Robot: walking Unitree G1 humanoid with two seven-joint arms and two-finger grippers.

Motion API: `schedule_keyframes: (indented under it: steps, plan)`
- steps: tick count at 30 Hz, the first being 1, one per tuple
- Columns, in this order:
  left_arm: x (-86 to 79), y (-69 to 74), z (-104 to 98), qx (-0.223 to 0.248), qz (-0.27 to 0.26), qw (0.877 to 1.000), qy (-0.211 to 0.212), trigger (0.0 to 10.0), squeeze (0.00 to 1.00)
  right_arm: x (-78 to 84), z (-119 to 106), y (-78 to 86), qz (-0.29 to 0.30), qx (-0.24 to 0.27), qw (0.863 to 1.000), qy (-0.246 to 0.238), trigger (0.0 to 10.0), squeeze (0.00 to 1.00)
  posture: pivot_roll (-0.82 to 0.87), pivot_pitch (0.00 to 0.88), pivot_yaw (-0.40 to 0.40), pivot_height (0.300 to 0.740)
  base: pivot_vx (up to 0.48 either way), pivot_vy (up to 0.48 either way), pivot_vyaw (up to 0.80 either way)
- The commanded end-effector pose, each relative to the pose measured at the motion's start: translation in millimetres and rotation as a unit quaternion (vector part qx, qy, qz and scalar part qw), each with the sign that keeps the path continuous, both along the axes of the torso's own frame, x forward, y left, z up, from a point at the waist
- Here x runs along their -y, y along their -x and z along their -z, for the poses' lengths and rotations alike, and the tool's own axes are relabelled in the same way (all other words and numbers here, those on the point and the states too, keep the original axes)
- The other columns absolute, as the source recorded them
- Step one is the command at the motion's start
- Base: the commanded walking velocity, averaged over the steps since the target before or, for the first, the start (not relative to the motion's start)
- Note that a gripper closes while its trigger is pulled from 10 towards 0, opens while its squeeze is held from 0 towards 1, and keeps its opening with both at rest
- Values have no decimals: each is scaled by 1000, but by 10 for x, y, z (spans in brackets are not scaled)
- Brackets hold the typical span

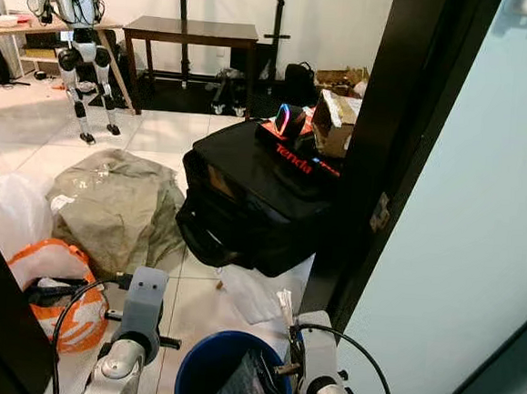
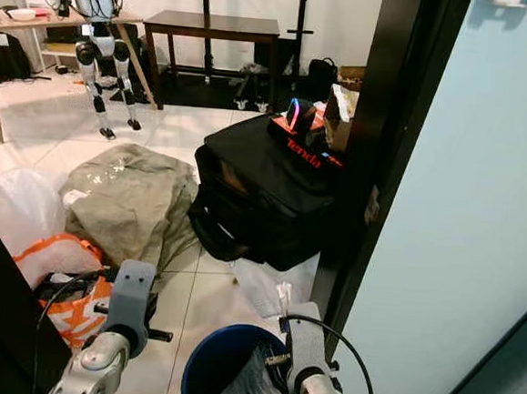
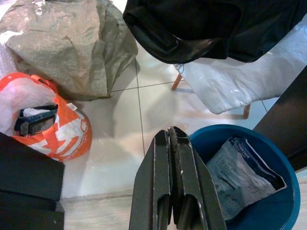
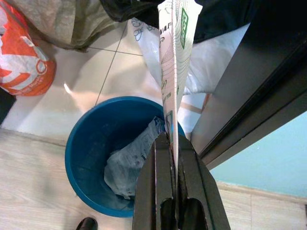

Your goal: Clean up the room

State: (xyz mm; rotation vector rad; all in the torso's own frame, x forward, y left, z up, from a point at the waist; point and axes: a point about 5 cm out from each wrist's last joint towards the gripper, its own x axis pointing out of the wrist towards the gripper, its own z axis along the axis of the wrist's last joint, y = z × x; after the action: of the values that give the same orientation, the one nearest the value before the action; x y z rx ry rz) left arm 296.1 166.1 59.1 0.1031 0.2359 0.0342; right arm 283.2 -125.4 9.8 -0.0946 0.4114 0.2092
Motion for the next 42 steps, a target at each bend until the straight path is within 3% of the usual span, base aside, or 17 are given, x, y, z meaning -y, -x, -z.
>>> schedule_keyframes:
  steps: [1, 42]
  plan:
    - [-4, 30, 39, -9, -2, 1000, -5, 10000, 0, 6, 10, 14, 2, 0, 1000, -3, 10000, 0, 65, 77, -28, 653, 0, 0, 0]
    - [8, 50, 19, -8, 18, 1000, -12, 10000, 0, -21, 40, 49, 5, -8, 1000, -8, 10000, 0, 79, 98, -15, 628, 0, 0, 0]
